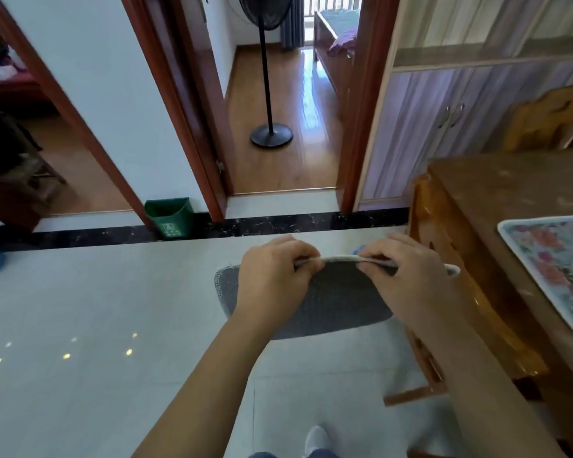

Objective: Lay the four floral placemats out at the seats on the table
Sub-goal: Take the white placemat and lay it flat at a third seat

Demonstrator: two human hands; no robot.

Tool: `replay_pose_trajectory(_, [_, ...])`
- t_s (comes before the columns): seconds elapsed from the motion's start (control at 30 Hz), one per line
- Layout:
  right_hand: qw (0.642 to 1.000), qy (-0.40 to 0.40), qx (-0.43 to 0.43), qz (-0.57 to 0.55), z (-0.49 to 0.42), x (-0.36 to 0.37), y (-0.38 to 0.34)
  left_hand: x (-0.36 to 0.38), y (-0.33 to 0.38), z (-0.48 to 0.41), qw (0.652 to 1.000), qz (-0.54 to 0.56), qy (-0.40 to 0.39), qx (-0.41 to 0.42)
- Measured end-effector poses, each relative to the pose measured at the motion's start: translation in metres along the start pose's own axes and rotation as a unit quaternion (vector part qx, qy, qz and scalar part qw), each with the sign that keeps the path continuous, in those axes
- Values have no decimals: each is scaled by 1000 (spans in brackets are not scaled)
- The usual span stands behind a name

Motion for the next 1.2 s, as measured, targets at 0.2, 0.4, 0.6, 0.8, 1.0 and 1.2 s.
replay_pose_trajectory(0.2, [1000,6,8,-9,-98,33,17,13,-48,-99,1000,10,6,0])
replay_pose_trajectory(0.4, [999,15,45,25,-209,75,35,33,-106,-211,999,33,-24,18])
replay_pose_trajectory(0.6, [995,58,74,41,-326,87,35,29,-146,-341,994,59,-38,81])
replay_pose_trajectory(0.8, [986,104,109,65,-399,81,63,59,-151,-437,982,116,-75,127])
replay_pose_trajectory(1.0, [972,167,120,116,-451,62,113,116,-136,-518,968,144,-132,156])
replay_pose_trajectory(1.2, [953,227,160,120,-513,34,197,179,-95,-614,954,132,-177,202])
Point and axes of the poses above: each hand's wrist, its own z-axis away from the middle knuckle, its own x-axis out of the palm, y = z × x, the point moved 8 cm from there along -z, towards the middle knuckle, and after that the axes turned 5 degrees about -z, right-handed, at the moved point
